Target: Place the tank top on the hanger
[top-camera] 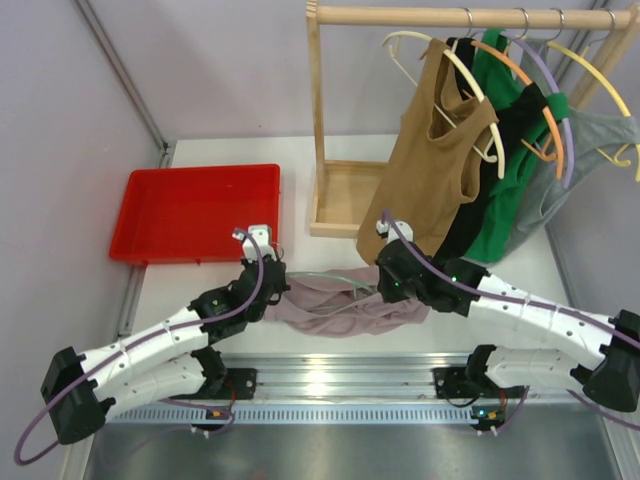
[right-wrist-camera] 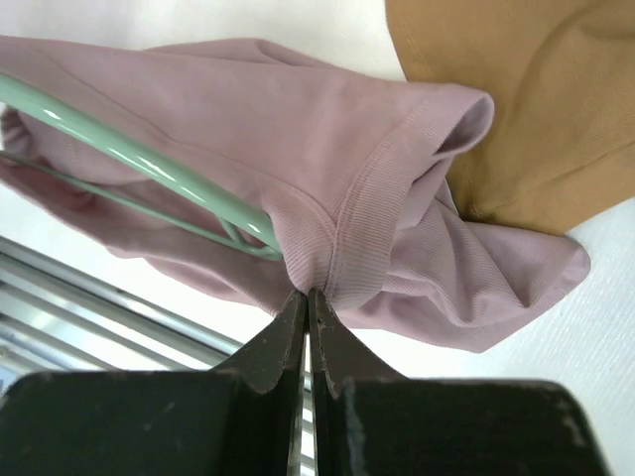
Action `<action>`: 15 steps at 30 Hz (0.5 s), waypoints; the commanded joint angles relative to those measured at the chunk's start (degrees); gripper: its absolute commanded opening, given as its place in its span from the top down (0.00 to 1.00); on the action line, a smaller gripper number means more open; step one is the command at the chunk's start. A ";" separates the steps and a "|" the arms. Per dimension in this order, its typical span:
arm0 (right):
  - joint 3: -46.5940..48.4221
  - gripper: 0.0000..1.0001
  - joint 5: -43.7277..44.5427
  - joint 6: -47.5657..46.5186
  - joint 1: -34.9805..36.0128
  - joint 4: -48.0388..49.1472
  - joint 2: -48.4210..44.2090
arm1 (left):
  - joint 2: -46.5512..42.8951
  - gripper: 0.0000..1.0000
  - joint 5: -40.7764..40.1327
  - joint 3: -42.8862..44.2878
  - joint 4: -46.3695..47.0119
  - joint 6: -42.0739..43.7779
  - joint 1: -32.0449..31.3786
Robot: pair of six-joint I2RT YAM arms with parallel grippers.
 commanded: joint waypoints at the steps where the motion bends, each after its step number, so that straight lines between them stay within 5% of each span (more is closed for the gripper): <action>1: 5.21 1.00 -0.89 -1.28 0.40 -1.51 0.87 | -0.06 1.00 -0.61 1.72 7.62 2.84 -0.11; 15: 19.28 1.00 -1.41 -4.79 1.19 -3.54 8.60 | 5.57 1.00 0.45 6.46 14.47 5.75 -2.48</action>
